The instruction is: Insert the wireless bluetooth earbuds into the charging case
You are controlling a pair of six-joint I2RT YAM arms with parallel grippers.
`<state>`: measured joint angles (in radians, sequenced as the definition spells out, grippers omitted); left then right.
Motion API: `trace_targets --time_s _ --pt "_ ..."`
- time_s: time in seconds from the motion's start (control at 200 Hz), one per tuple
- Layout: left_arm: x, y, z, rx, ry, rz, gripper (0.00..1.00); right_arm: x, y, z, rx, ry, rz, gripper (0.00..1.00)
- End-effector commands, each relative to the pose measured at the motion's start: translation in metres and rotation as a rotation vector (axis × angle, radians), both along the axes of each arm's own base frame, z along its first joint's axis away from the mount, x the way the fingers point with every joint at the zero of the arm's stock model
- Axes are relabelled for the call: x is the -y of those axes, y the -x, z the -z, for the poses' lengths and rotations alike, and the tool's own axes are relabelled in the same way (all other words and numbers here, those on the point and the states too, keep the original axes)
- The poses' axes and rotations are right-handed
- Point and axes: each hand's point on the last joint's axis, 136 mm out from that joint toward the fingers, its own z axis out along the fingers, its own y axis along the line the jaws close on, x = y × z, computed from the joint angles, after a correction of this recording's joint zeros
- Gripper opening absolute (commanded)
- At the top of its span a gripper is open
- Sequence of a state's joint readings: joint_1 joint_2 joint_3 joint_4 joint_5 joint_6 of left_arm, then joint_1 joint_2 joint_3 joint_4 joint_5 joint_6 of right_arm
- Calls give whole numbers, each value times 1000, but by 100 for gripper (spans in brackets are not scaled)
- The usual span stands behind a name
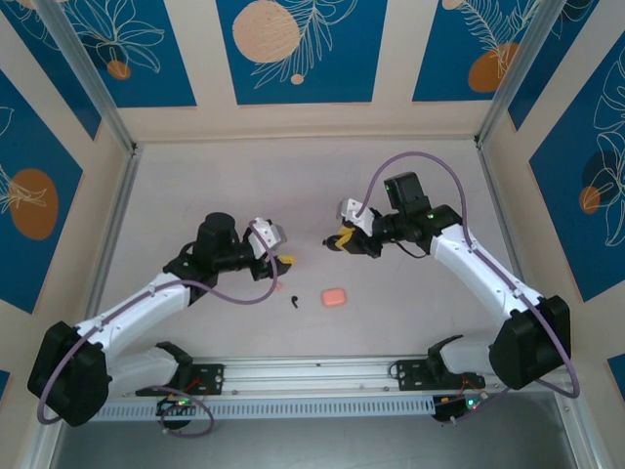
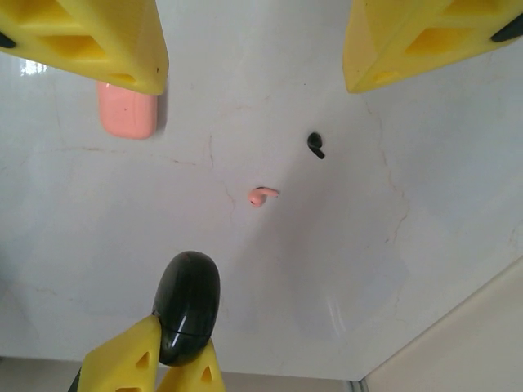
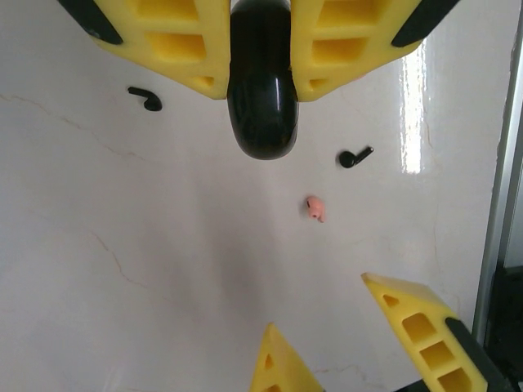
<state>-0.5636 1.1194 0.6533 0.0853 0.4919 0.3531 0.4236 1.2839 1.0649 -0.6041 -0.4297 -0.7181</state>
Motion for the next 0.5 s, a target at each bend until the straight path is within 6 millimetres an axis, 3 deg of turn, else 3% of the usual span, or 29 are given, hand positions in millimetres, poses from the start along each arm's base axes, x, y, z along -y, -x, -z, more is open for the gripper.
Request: trace_targets --time_s 0.0,0.205,0.495 --pt "-1 8 -2 88 -33 47 58 1 14 -3 40 22 -45 8" --pt "-5 17 -9 178 -38 77 58 -3 24 6 76 133 -24 8" --pt "2 25 -11 158 -14 136 57 -18 30 16 65 159 -39 8"
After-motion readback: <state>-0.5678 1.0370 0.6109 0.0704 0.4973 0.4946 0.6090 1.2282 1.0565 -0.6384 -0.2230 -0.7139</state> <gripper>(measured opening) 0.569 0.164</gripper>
